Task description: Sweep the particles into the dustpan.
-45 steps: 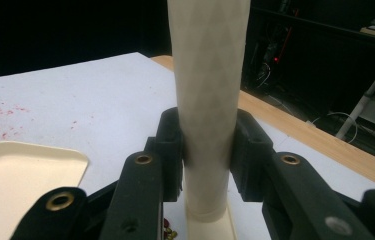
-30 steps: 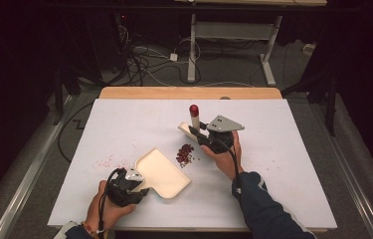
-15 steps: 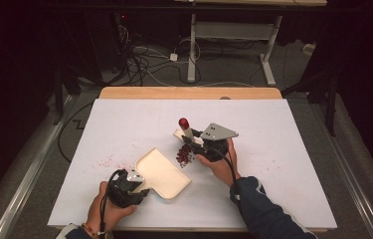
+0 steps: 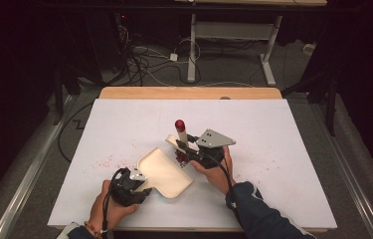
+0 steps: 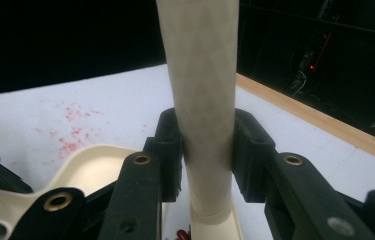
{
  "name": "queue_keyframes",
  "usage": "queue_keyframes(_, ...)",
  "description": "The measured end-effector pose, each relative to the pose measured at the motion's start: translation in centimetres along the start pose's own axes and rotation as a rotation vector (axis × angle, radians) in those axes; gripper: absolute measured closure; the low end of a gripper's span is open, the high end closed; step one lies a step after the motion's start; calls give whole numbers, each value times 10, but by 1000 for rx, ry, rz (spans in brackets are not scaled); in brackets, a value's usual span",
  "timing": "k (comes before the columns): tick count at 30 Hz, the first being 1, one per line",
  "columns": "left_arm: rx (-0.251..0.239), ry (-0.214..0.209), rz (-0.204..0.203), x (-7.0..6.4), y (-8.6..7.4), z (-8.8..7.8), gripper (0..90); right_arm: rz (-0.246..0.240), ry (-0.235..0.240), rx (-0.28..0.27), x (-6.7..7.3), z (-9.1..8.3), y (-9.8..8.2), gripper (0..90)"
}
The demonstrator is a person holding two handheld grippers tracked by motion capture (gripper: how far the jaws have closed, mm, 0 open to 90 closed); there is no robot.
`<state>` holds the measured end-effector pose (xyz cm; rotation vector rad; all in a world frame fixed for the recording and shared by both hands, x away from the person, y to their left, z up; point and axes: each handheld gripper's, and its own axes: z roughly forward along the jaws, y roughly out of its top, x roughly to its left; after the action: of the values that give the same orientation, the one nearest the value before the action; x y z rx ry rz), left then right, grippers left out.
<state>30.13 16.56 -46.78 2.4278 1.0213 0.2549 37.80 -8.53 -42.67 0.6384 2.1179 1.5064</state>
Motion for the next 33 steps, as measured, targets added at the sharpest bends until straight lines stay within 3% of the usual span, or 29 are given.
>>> queue_keyframes(6,8,-4,-19,-4,8,6,641,15,8,-14,13,0,2,698)
queue_keyframes(18,17,-5,-35,-6,16,10,640,42,38,-37,23,-3,5,705)
queue_keyframes(25,14,6,-38,-9,20,12,640,21,58,-39,35,-3,8,707)
queue_keyframes(33,14,-3,-33,-7,20,12,640,16,55,-52,33,-7,12,709)
